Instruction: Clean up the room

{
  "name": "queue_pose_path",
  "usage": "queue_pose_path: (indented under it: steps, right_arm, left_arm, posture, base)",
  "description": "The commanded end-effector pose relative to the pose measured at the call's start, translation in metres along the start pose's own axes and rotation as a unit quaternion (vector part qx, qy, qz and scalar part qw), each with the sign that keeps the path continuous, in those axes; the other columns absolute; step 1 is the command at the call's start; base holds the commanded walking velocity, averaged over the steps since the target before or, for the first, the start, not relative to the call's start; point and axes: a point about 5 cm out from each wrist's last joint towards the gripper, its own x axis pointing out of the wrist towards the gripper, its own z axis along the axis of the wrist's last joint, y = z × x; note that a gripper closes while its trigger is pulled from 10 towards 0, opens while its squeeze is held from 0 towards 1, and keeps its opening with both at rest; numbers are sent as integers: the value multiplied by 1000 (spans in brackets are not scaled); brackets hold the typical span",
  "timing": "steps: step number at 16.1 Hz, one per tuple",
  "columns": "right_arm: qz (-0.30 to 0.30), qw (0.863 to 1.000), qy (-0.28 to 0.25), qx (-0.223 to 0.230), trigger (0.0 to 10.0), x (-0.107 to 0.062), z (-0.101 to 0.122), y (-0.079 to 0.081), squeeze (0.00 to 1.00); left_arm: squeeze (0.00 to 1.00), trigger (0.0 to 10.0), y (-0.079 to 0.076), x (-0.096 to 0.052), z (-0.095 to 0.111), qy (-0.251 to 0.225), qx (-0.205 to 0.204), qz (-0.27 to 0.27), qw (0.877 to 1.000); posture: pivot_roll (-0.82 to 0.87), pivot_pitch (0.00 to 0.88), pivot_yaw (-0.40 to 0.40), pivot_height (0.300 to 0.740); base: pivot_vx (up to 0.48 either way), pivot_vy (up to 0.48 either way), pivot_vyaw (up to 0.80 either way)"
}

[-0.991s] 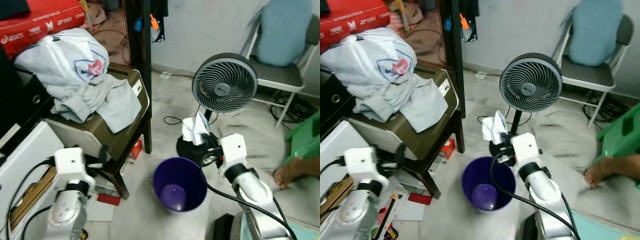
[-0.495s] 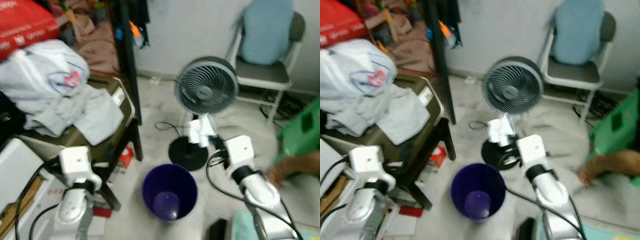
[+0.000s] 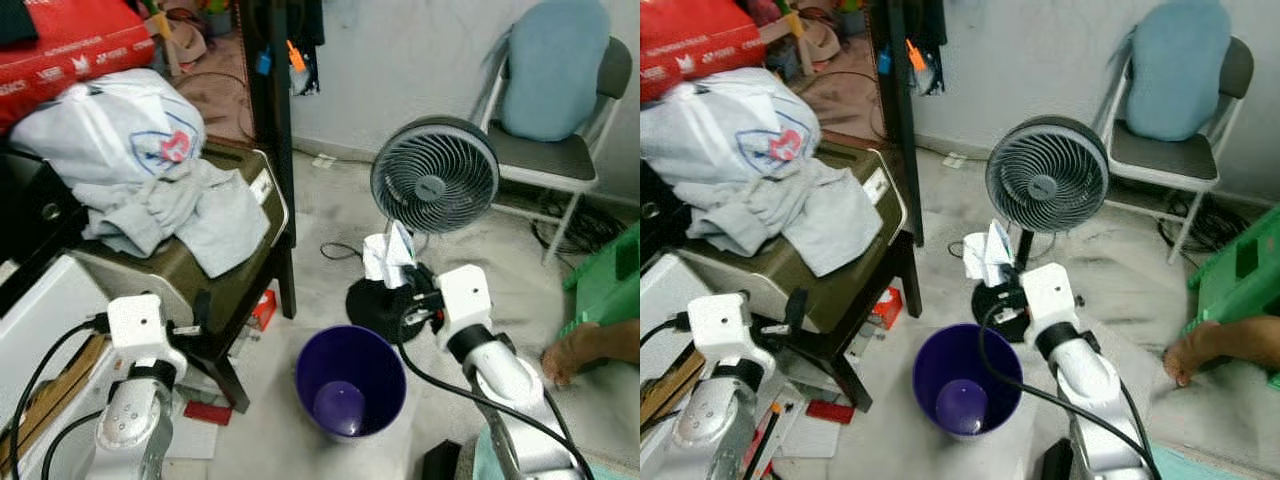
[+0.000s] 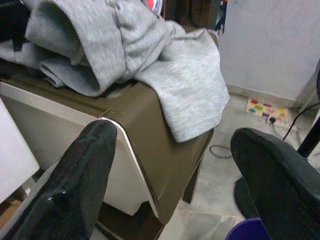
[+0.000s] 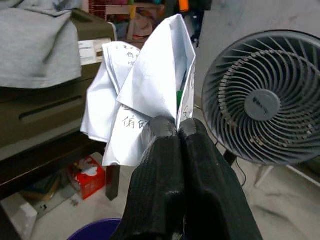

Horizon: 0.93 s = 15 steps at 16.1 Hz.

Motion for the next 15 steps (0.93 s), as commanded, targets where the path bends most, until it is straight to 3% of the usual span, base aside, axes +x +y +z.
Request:
queue_pose_path:
  steps: [1, 6, 9, 11, 13, 15]
  right_arm:
    - [-1, 1000, -1, 0, 10000, 2, 0, -1, 0]
    - [-10, 1000, 3, -7, 10000, 4, -1, 0, 0]
    - [-42, 999, 29, -4, 10000, 14, -6, -7, 0]
    - [-82, 994, 78, 3, 10000, 24, -15, -13, 0]
    - [-124, 981, 143, 50, 10000, 33, -29, -16, 0]
    - [-140, 975, 163, 62, 10000, 37, -34, -15, 0]
  left_arm:
    - [0, 10000, 4, -2, -4, 10, 5, 8, 1000]
    - [0, 10000, 6, 0, -3, 10, 7, 6, 1000]
    - [0, 10000, 9, 6, -8, 31, 11, -2, 999]
    - [0, 10000, 19, 10, -13, 53, 27, 5, 998]
    - [0, 10000, 28, 16, -19, 76, 45, 9, 996]
    - [0, 10000, 33, 20, -21, 86, 57, 8, 995]
  posture:
    - [-127, 111, 0, 740]
    - [-122, 114, 5, 740]
    - [-122, 112, 10, 740]
    - [-119, 110, 19, 740]
    - [-116, 111, 28, 740]
    - [-112, 119, 42, 740]
  base:
    - [0, 0, 606]
    - [0, 0, 723]
    - [0, 0, 0]
    - [0, 0, 0]
    - [0, 0, 0]
    - [0, 0, 0]
